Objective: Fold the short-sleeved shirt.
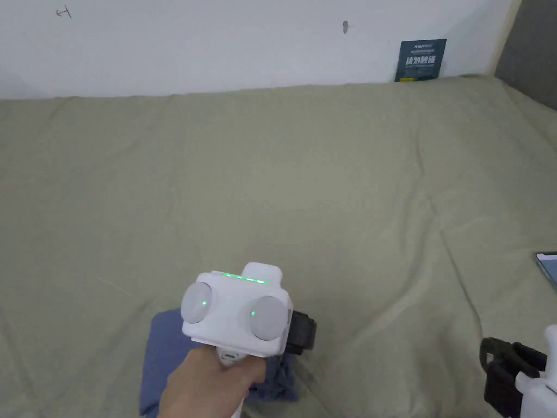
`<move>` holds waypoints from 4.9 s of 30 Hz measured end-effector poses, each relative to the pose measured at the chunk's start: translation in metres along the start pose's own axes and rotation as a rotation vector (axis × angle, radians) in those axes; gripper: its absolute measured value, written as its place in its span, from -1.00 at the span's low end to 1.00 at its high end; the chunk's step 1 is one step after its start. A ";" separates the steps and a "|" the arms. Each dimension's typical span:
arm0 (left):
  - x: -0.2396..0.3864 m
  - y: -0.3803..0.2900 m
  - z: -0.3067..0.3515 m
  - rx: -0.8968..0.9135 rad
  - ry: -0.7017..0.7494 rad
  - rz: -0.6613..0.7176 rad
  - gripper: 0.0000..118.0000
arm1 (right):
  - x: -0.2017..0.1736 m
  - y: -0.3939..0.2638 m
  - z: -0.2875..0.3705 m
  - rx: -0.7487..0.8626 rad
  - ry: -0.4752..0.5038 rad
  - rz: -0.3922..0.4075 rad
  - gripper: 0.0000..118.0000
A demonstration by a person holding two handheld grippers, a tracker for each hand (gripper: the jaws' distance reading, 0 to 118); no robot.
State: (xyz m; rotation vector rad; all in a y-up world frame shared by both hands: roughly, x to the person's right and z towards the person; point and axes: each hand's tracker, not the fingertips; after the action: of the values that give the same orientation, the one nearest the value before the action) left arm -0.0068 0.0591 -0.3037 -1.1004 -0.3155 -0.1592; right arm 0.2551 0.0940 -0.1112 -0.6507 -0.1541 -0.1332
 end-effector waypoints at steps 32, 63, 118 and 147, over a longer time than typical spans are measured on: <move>-0.106 -0.043 -0.113 -0.080 -0.731 0.462 -1.00 | -0.020 -0.009 -0.024 -0.115 0.070 -0.001 -0.99; -0.277 -0.100 -0.008 0.076 -0.582 0.503 -0.85 | -0.130 -0.035 -0.243 -0.649 0.953 -0.410 -0.99; -0.556 -0.074 0.070 0.025 -0.106 0.474 0.96 | -0.111 0.048 -0.178 -0.283 0.579 -0.092 -0.99; -0.091 0.000 0.180 0.914 0.212 0.089 -1.00 | -0.129 0.124 0.006 0.511 0.050 0.206 -0.99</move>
State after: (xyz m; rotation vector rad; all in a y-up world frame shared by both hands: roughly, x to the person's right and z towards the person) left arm -0.1238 0.2174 -0.2591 -0.1872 -0.1171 -0.0374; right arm 0.1490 0.2051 -0.2032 -0.1510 -0.0665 0.0888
